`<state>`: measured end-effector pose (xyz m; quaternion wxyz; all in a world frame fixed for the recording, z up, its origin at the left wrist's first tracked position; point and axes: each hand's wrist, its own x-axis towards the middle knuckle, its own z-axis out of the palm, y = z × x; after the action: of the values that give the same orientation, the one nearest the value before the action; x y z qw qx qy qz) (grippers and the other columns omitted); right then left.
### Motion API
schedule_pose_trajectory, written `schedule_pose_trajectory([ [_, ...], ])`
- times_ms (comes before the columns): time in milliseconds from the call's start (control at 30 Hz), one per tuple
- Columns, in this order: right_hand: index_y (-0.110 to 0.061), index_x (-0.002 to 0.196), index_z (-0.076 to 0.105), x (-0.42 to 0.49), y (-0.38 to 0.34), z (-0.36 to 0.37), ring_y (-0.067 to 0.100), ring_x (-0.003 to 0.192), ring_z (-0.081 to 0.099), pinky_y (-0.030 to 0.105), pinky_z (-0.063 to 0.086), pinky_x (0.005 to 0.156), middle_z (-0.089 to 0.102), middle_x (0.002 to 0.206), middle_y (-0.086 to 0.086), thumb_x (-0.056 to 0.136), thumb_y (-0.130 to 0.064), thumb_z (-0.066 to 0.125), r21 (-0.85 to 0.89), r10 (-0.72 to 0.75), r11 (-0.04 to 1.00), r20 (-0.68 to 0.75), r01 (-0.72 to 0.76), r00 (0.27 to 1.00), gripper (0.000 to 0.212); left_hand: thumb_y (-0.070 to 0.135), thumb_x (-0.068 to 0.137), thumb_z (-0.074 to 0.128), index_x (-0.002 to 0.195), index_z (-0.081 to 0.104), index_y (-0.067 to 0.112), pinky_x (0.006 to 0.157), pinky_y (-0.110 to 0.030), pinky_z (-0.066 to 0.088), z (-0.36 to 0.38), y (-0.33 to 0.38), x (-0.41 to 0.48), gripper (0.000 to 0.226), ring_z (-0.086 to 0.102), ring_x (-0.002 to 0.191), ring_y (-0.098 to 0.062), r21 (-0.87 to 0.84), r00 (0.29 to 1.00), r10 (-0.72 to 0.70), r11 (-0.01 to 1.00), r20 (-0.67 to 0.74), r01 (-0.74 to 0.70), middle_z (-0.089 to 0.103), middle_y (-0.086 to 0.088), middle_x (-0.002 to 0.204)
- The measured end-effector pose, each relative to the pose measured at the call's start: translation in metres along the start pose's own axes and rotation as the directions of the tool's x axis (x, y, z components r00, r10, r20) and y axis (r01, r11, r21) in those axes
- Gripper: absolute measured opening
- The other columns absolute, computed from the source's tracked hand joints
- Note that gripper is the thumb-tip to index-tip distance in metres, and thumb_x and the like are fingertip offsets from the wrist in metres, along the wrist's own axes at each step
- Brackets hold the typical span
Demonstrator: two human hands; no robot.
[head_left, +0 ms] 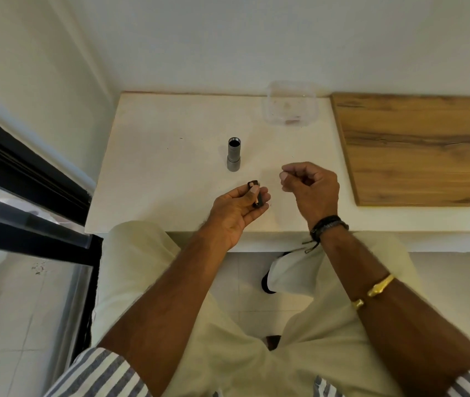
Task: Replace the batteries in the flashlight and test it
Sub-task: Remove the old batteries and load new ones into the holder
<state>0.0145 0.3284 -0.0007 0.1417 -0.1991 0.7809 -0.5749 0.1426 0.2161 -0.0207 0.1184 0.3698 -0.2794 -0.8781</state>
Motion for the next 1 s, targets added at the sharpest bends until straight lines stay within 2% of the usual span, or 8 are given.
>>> schedule_pose_trajectory([
  [200,-0.006,0.093,0.076,0.087,-0.015,-0.008,0.019,0.069,0.069,0.034,0.062,0.07,0.073,0.081,0.012,0.085,0.0,0.073,0.037,0.022,0.999,-0.009,-0.022,1.0,0.011,0.009,0.09,0.067,0.116,0.062,-0.003,0.083,-0.038,0.06,-0.007,0.004,0.008,0.029,0.071,0.104,-0.031,-0.048,1.0,-0.001,0.999,-0.027,0.0,0.072,-0.021,0.113],
  [433,-0.001,0.096,0.076,0.185,-0.03,-0.006,0.025,0.075,0.071,0.044,0.064,0.077,0.075,0.091,0.017,0.086,-0.003,0.075,-0.255,0.083,0.964,0.028,-0.074,0.996,0.01,0.01,0.086,0.068,0.118,0.065,0.0,0.089,-0.037,0.059,-0.007,0.007,0.017,0.033,0.071,0.1,-0.023,-0.038,0.998,-0.004,0.999,-0.06,0.002,0.074,-0.014,0.109],
  [567,-0.01,0.096,0.08,0.222,-0.029,0.002,0.029,0.085,0.075,0.036,0.062,0.076,0.078,0.095,0.013,0.084,-0.017,0.08,-0.586,0.146,0.809,0.13,-0.042,0.981,0.014,0.011,0.086,0.069,0.109,0.069,0.004,0.081,-0.033,0.061,-0.01,0.009,0.024,0.024,0.073,0.093,-0.018,-0.036,0.994,-0.009,0.999,-0.107,0.005,0.077,-0.008,0.098],
  [633,-0.01,0.105,0.077,0.238,-0.027,0.009,0.031,0.091,0.073,0.038,0.059,0.089,0.076,0.1,0.012,0.086,-0.028,0.077,-0.731,0.21,0.682,0.162,-0.026,0.964,0.026,0.012,0.087,0.068,0.109,0.069,0.004,0.08,-0.033,0.061,-0.011,0.01,0.025,0.023,0.073,0.09,-0.018,-0.04,0.995,-0.016,0.999,-0.101,0.012,0.077,-0.008,0.097],
  [700,-0.005,0.109,0.072,0.247,-0.022,0.017,0.034,0.102,0.07,0.035,0.055,0.09,0.074,0.108,0.015,0.086,-0.038,0.074,-0.851,0.194,0.525,0.131,0.01,0.972,0.041,0.014,0.083,0.07,0.109,0.069,0.005,0.08,-0.033,0.061,-0.011,0.01,0.026,0.028,0.073,0.089,-0.018,-0.046,0.996,-0.017,0.999,-0.089,0.013,0.077,-0.009,0.097],
  [767,-0.003,0.104,0.067,0.25,-0.019,0.023,0.037,0.105,0.068,0.036,0.051,0.081,0.072,0.11,0.017,0.085,-0.044,0.075,-0.904,0.169,0.427,0.118,0.036,0.978,0.046,0.017,0.077,0.072,0.109,0.07,0.005,0.08,-0.032,0.061,-0.01,0.009,0.026,0.034,0.073,0.088,-0.018,-0.051,0.997,-0.012,0.999,-0.071,0.009,0.077,-0.009,0.097],
  [900,-0.008,0.09,0.058,0.253,-0.015,0.033,0.04,0.103,0.068,0.044,0.055,0.088,0.072,0.108,0.019,0.085,-0.034,0.071,-0.938,0.171,0.345,0.104,0.039,0.98,0.029,0.016,0.08,0.071,0.111,0.071,0.005,0.081,-0.032,0.06,-0.009,0.01,0.027,0.034,0.072,0.089,-0.019,-0.073,0.999,-0.016,0.997,-0.048,0.012,0.076,-0.01,0.098],
  [1000,-0.005,0.102,0.065,0.256,-0.015,0.039,0.041,0.108,0.067,0.043,0.054,0.088,0.071,0.113,0.02,0.087,-0.027,0.067,-0.945,0.165,0.325,0.094,0.036,0.982,0.026,0.017,0.077,0.072,0.116,0.068,0.002,0.081,-0.033,0.06,-0.007,0.014,0.028,0.042,0.071,0.089,-0.019,-0.085,0.998,-0.013,0.996,-0.054,0.009,0.075,-0.01,0.097],
])
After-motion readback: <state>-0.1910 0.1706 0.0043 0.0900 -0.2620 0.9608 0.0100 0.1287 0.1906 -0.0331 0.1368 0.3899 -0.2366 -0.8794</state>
